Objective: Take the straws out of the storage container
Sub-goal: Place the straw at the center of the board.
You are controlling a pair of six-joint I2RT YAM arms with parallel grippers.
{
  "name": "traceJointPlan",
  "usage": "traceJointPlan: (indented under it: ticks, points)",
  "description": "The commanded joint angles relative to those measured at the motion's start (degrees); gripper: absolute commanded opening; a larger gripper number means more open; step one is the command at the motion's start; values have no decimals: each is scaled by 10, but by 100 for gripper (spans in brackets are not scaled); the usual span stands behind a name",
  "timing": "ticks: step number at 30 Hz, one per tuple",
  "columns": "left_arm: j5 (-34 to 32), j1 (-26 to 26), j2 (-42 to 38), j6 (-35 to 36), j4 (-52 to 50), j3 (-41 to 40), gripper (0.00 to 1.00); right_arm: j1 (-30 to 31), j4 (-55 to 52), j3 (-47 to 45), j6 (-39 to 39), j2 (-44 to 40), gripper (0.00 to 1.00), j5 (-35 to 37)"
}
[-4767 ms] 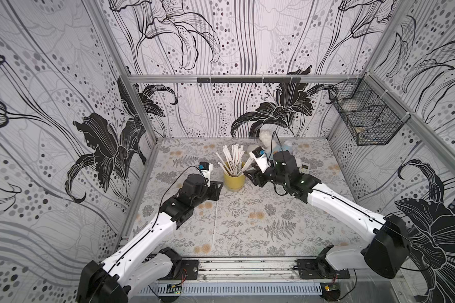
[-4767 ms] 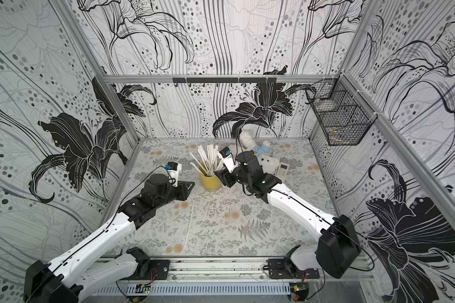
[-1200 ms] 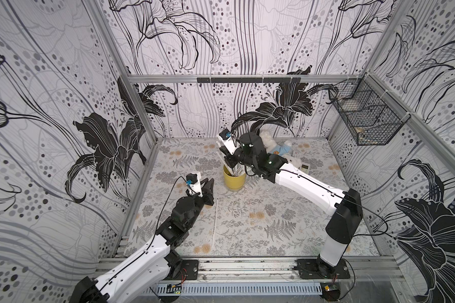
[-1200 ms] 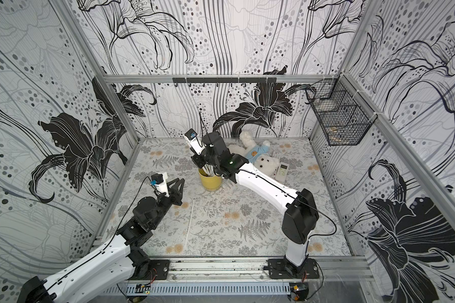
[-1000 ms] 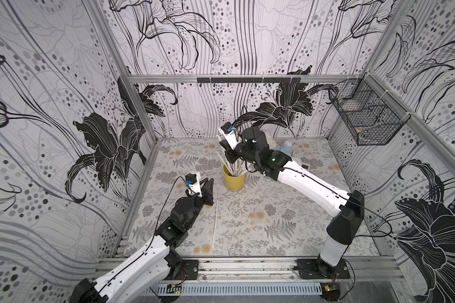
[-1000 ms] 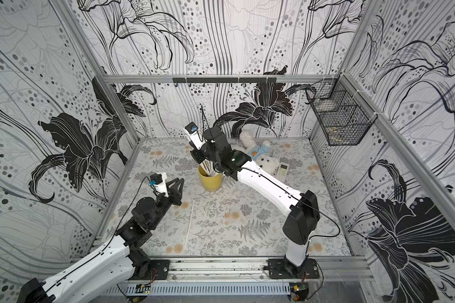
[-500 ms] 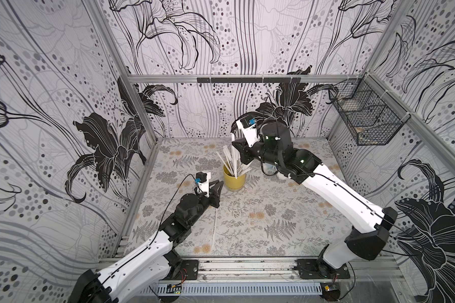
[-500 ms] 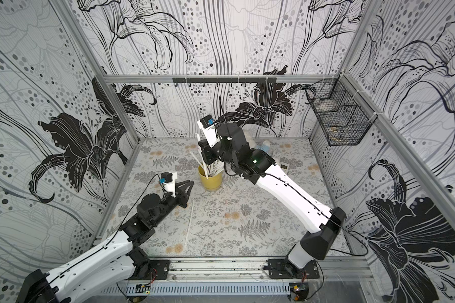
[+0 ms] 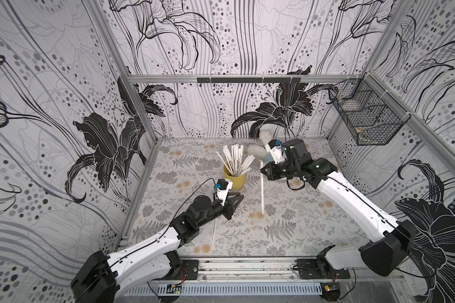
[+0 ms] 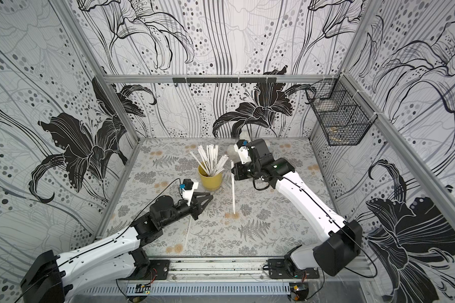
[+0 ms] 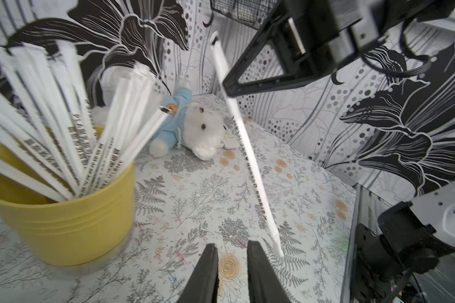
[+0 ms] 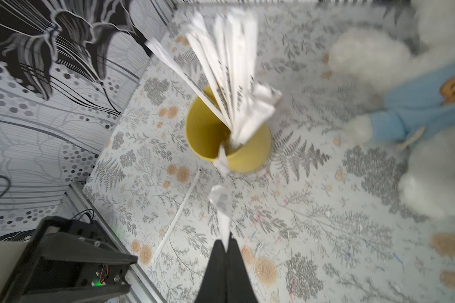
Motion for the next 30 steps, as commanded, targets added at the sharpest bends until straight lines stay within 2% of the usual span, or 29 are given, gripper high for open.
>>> traceJointPlan:
  ticks: [1, 6, 15, 24, 30]
  points:
    - [32, -17, 40, -32, 87, -8, 26, -24, -26, -55, 11, -3, 0, -32]
    - [42, -34, 115, -67, 150, -10, 27, -61, -9, -128, 4, 22, 1, -42]
    - [56, -53, 228, -115, 164, 26, 27, -81, -7, -152, -8, 103, 4, -41]
    - [88, -56, 305, -147, 184, 52, 27, -95, 11, -181, -8, 172, 9, -51]
    - [96, -57, 319, -144, 170, 68, 27, -100, 20, -185, -12, 195, 15, -49]
